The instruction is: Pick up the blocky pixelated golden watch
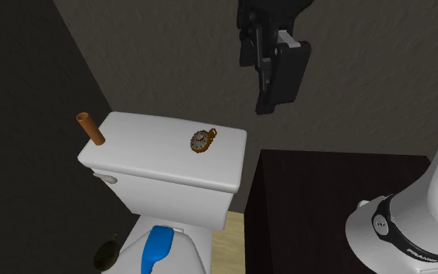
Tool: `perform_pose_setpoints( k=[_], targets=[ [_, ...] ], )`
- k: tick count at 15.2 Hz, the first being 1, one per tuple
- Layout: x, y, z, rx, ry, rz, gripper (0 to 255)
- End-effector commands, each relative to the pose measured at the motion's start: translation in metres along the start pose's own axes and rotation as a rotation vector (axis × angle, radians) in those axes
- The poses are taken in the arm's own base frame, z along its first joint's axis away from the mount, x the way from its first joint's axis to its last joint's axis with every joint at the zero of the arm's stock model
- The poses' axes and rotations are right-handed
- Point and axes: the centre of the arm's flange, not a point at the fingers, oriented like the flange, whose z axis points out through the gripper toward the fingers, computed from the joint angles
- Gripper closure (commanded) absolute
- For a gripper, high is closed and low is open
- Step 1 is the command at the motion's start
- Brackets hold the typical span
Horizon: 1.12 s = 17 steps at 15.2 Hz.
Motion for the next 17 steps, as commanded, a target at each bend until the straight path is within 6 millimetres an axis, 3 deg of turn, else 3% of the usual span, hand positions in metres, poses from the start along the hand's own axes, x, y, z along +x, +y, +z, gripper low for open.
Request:
perform_pose_setpoints(
  k=[1,17],
  targets=[
    [0.006,0.015,0.025,0.002,-0.005,-0.015,0],
    [0.037,0.118,0.209,0.022,-0.051,-0.127,0]
  ],
)
